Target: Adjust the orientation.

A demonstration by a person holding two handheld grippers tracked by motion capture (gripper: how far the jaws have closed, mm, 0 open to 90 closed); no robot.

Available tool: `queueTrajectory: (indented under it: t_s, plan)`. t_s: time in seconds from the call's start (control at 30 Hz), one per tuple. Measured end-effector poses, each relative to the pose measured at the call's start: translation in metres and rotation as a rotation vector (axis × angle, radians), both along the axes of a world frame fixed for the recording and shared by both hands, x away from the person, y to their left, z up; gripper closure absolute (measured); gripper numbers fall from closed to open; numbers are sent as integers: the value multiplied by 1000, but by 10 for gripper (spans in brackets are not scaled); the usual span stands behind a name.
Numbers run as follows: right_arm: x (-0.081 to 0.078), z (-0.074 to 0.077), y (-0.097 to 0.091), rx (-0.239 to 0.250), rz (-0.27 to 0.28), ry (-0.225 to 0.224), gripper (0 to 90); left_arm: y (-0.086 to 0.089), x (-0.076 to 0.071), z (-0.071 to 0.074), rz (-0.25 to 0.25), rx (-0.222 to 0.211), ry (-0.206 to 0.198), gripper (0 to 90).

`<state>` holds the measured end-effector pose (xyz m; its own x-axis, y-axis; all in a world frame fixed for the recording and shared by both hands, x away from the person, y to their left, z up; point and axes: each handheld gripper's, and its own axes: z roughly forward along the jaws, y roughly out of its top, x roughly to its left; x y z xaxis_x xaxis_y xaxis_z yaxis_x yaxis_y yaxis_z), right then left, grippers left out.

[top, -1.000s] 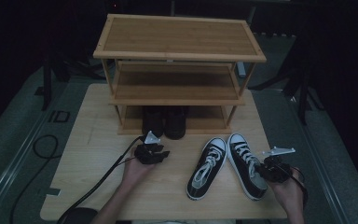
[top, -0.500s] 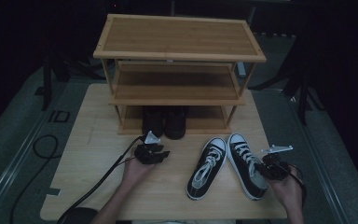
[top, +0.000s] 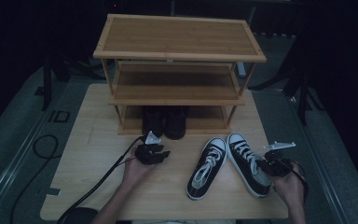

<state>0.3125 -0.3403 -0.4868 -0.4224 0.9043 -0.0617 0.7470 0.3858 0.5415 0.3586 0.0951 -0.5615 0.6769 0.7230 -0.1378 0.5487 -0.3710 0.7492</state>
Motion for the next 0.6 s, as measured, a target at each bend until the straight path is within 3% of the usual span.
queueTrajectory:
  t_s: [0.6]
  plan:
    - [-1,20,-10,8,3,-40,883,0,1,0,1,-10,4,588]
